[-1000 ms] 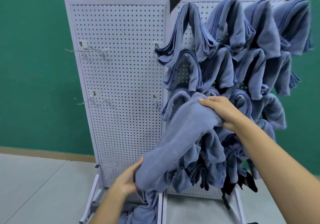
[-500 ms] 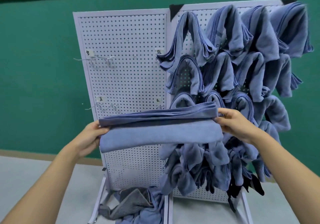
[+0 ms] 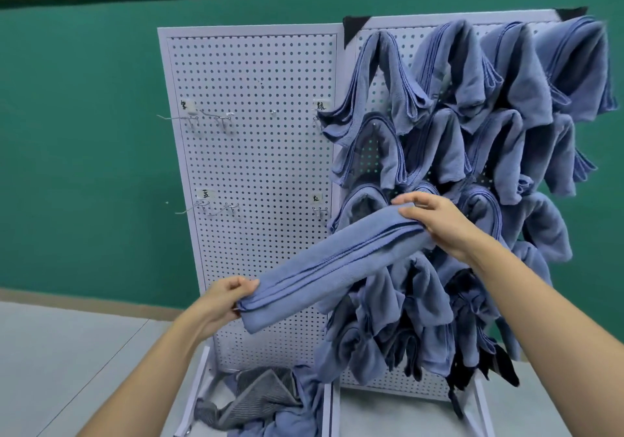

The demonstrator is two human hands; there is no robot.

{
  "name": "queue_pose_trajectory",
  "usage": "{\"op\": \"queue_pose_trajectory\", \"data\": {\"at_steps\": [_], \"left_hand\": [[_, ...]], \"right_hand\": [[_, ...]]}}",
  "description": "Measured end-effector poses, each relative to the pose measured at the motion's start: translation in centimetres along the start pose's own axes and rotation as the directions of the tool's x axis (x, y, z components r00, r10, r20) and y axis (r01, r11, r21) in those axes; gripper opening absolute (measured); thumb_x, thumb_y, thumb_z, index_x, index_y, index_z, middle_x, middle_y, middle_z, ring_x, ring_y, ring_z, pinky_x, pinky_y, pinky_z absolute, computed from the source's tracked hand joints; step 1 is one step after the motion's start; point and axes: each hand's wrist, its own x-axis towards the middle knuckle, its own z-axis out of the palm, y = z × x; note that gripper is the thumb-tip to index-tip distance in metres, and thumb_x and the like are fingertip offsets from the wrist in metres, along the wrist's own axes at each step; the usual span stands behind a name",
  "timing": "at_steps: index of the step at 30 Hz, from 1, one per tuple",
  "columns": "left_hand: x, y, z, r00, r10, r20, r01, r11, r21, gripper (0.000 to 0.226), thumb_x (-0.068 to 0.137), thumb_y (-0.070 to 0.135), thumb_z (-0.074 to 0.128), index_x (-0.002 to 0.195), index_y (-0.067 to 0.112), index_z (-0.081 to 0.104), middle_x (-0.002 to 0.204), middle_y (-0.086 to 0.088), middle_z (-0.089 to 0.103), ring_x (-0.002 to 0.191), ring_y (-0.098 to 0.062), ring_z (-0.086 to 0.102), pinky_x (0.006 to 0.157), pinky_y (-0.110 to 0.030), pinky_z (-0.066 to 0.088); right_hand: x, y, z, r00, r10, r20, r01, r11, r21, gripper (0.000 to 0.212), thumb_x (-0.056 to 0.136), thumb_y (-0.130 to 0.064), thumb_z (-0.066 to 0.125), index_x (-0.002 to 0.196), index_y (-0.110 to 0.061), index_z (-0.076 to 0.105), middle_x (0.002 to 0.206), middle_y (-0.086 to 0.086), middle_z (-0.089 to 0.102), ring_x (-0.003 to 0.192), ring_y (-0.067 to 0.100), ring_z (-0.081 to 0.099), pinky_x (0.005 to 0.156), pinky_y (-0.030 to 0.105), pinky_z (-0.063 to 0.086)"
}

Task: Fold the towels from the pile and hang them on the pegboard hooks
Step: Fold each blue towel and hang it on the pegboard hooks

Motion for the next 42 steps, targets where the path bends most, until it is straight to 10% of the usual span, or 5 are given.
{"op": "queue_pose_trajectory", "data": {"at_steps": [7, 19, 26, 32, 42], "left_hand": [[0.5, -4.5, 4.5, 0.983, -0.173, -0.056, 0.179, 0.975, 0.132, 0.036, 0.085, -0.001, 0.063, 0.116, 0.017, 0.055, 0.110, -0.012, 0.063, 0.085, -0.021, 0.060, 0.067, -0.032, 0.051], [-2.5, -2.5, 12.6, 0.961, 0.252, -0.116, -0.242, 0.966, 0.093, 0.111, 0.071, 0.058, 0.071, 0.152, 0.025, 0.004, 0.154, 0.012, 0.017, 0.144, -0.013, 0.018, 0.115, -0.038, 0.023], [-2.5, -2.3, 11.5, 0.828, 0.365, -0.425, -0.373, 0.925, 0.069, 0.033, 0.093, 0.007, 0.053, 0.120, 0.025, 0.050, 0.094, 0.007, 0.065, 0.071, -0.006, 0.059, 0.056, -0.011, 0.046], [-1.8, 0.6, 4.8, 0.749, 0.468, -0.469, -0.385, 0.883, 0.268, 0.017, 0.091, 0.015, 0.055, 0.100, 0.020, 0.069, 0.091, 0.004, 0.070, 0.083, -0.011, 0.061, 0.066, -0.020, 0.048], [-1.2, 5.5, 5.3, 0.817, 0.463, -0.342, -0.213, 0.795, 0.568, 0.023, 0.086, 0.028, 0.054, 0.069, 0.014, 0.063, 0.059, -0.002, 0.058, 0.057, -0.018, 0.044, 0.054, -0.025, 0.035]], "right_hand": [[2.0, -5.1, 5.5, 0.992, 0.079, 0.094, -0.059, 0.979, -0.195, 0.018, 0.087, -0.022, 0.064, 0.104, -0.020, 0.069, 0.101, -0.004, 0.066, 0.081, 0.023, 0.048, 0.061, 0.028, 0.031], [2.6, -7.5, 13.0, 0.970, 0.117, 0.215, -0.070, 0.974, -0.215, 0.005, 0.091, -0.010, 0.059, 0.090, -0.009, 0.054, 0.035, -0.010, 0.037, 0.031, 0.004, 0.034, 0.035, 0.012, 0.032], [2.5, -5.1, 10.4, 0.986, 0.144, 0.081, -0.157, 0.970, 0.186, 0.014, 0.091, -0.005, 0.054, 0.079, -0.010, 0.051, 0.054, 0.001, 0.043, 0.045, 0.009, 0.044, 0.048, 0.021, 0.045], [0.5, 4.3, 7.7, 0.874, 0.457, 0.165, -0.474, 0.877, 0.077, 0.007, 0.091, -0.007, 0.058, 0.094, -0.002, 0.062, 0.086, 0.015, 0.057, 0.071, 0.019, 0.059, 0.059, 0.026, 0.056], [-0.5, 2.7, 14.7, 0.901, 0.004, 0.433, 0.148, 0.937, -0.316, 0.068, 0.084, -0.026, 0.071, 0.141, -0.027, 0.033, 0.127, -0.015, 0.040, 0.121, 0.003, 0.038, 0.095, 0.021, 0.033]]}}
